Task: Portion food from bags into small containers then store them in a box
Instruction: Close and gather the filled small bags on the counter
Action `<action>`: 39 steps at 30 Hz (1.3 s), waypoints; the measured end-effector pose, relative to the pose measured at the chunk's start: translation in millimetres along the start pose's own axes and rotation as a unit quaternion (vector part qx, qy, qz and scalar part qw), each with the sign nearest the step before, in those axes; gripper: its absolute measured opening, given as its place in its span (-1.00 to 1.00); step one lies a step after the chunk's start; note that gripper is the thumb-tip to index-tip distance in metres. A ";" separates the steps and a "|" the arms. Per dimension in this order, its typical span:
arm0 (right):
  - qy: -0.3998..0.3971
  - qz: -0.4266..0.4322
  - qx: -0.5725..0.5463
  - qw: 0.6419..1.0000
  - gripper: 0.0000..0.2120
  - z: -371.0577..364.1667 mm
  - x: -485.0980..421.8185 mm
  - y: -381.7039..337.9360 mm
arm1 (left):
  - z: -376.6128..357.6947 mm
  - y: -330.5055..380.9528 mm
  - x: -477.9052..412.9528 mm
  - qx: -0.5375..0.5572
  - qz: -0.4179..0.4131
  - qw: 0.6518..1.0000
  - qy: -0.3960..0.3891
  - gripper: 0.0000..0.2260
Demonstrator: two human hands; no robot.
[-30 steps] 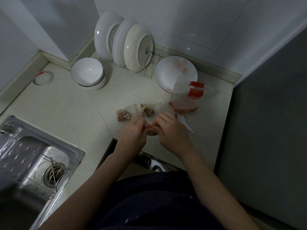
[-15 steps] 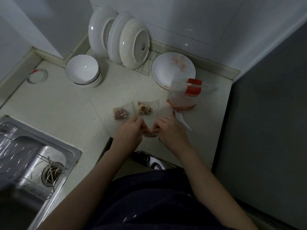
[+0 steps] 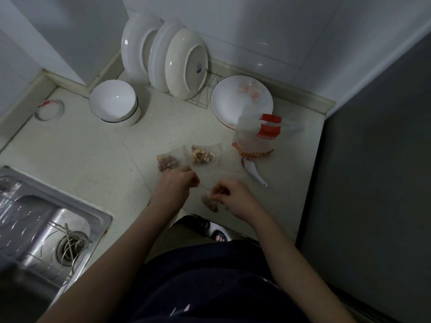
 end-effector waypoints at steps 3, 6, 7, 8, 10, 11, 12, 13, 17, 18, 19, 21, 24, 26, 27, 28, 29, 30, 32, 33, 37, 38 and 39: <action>0.004 -0.025 -0.046 0.999 -0.94 -1.2 -0.4 5.2 | -5.9 -21.0 -10.9 -0.002 0.074 0.997 -0.012 -0.84; 0.043 -0.077 -0.089 0.992 -0.93 -1.1 -3.0 17.5 | -19.4 -37.6 -17.1 -0.036 0.109 0.990 -0.078 -0.73; 0.064 -0.099 -0.084 0.990 -0.93 0.4 -4.2 23.2 | -24.0 -40.8 -17.7 -0.043 0.116 0.987 -0.098 -0.70; 0.085 -0.120 -0.065 0.987 -0.94 2.5 -5.4 29.2 | -28.7 -43.6 -17.5 -0.048 0.126 0.984 -0.115 -0.66; 0.123 -0.147 -0.021 0.981 -0.90 7.6 -6.8 38.6 | -35.5 -49.0 -15.6 -0.052 0.151 0.979 -0.131 -0.60; 0.142 -0.153 -0.006 0.978 -0.87 10.4 -6.7 41.1 | -37.2 -50.7 -14.5 -0.053 0.160 0.977 -0.131 -0.57; 0.163 -0.156 0.007 0.974 -0.84 13.3 -5.9 41.5 | -38.1 -51.7 -13.8 -0.057 0.165 0.976 -0.129 -0.53; 0.183 -0.157 0.023 0.970 -0.81 16.6 -4.6 40.4 | -38.4 -52.0 -13.5 -0.064 0.167 0.975 -0.129 -0.50; 0.235 -0.110 0.071 0.963 -0.76 27.0 -1.1 27.4 | -33.9 -49.6 -14.1 -0.054 0.170 0.981 -0.078 -0.47; 0.238 -0.091 0.068 0.965 -0.79 28.3 -1.0 23.1 | -30.3 -48.6 -13.8 -0.040 0.167 0.984 -0.048 -0.51; 0.235 -0.068 0.062 0.968 -0.83 28.4 -1.1 18.6 | -25.6 -47.8 -12.8 -0.025 0.163 0.986 -0.013 -0.55; 0.215 -0.019 0.059 0.975 -0.91 26.3 -0.6 8.8 | -13.9 -46.9 -8.7 0.007 0.155 0.986 0.069 -0.61; 0.171 0.049 0.095 0.979 -0.92 21.0 1.2 -3.8 | 6.1 -40.1 -0.1 0.066 0.111 0.973 0.190 -0.72; 0.154 0.087 0.132 0.975 -0.86 19.8 3.1 -11.5 | 17.9 -29.0 4.4 0.084 0.058 0.966 0.239 -0.81; 0.154 0.104 0.150 0.971 -0.82 20.3 4.1 -15.6 | 22.6 -22.6 5.9 0.080 0.027 0.963 0.254 -0.84; 0.158 0.117 0.163 0.967 -0.76 21.3 5.0 -19.9 | 26.4 -16.1 7.5 0.073 0.000 0.962 0.264 -0.87; 0.163 0.129 0.168 0.964 -0.69 22.7 6.1 -24.1 | 29.4 -9.4 8.8 0.075 -0.018 0.961 0.267 -0.90; 0.168 0.139 0.166 0.962 -0.62 24.3 7.1 -28.1 | 31.2 -3.4 9.8 0.087 -0.028 0.961 0.261 -0.92; 0.177 0.152 0.154 0.960 -0.54 27.6 8.9 -35.1 | 32.5 7.1 11.8 0.138 -0.038 0.961 0.235 -0.93; 0.182 0.155 0.150 0.959 -0.54 29.2 9.6 -37.8 | 32.1 11.8 13.4 0.166 -0.036 0.960 0.223 -0.94; 0.212 0.176 0.152 0.949 -0.84 33.7 13.3 -44.2 | 29.2 21.9 19.5 0.215 -0.012 0.955 0.205 -0.87; 0.214 0.177 0.155 0.948 -0.90 34.3 13.7 -44.3 | 28.3 21.8 19.8 0.212 -0.002 0.956 0.201 -0.85; 0.214 0.177 0.156 0.948 -0.94 34.5 13.9 -44.0 | 28.0 21.4 19.8 0.209 0.009 0.958 0.197 -0.84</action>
Point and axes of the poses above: each hand's wrist, its own x-axis away from the middle knuckle, its own z-axis out of the back of the hand, y = z × x, the point moved 3 cm from there along -x, towards the middle knuckle, and after that the axes turned 8 degrees about x, right-handed, at the moved point
